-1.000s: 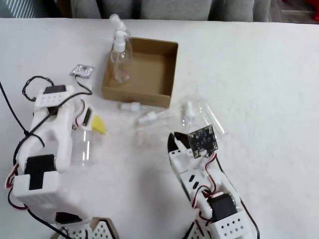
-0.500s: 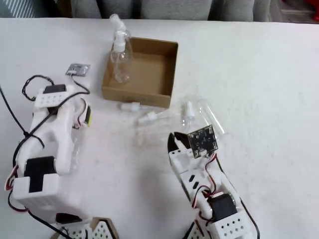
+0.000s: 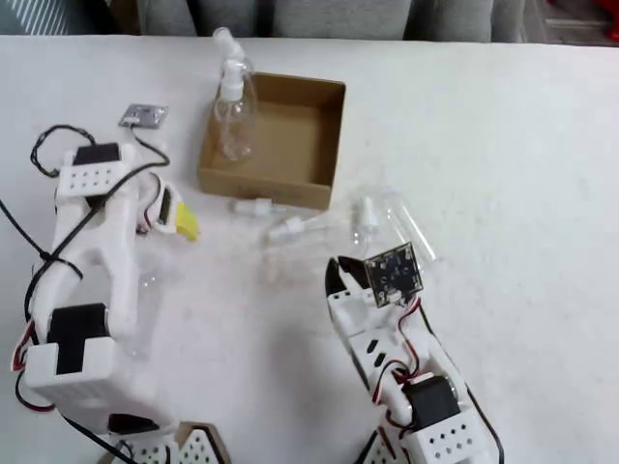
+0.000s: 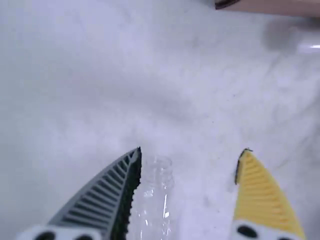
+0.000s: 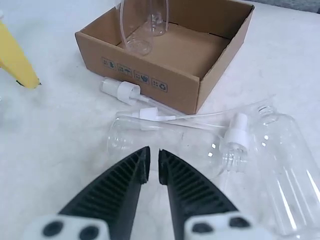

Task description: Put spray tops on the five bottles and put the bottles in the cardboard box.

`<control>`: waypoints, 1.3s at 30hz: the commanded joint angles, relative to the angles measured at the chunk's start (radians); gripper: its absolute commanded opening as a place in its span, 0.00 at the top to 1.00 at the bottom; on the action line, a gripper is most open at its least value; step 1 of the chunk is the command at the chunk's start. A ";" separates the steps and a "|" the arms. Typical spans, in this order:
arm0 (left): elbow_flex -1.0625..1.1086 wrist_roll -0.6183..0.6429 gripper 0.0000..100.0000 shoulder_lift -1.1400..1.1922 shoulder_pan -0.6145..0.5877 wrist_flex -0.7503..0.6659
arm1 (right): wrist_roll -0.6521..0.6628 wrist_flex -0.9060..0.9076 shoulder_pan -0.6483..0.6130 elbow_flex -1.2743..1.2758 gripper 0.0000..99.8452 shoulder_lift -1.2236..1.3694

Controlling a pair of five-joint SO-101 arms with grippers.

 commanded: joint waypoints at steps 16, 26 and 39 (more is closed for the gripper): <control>0.262 -0.295 0.69 -0.312 -0.119 0.054 | 0.012 0.002 -0.002 0.009 0.98 -0.007; 0.442 -0.348 0.69 -0.335 -0.117 -0.101 | 0.012 0.004 -0.002 0.009 0.98 -0.007; 0.523 -0.387 0.69 -0.335 -0.117 -0.212 | 0.012 0.004 -0.002 0.009 0.98 -0.007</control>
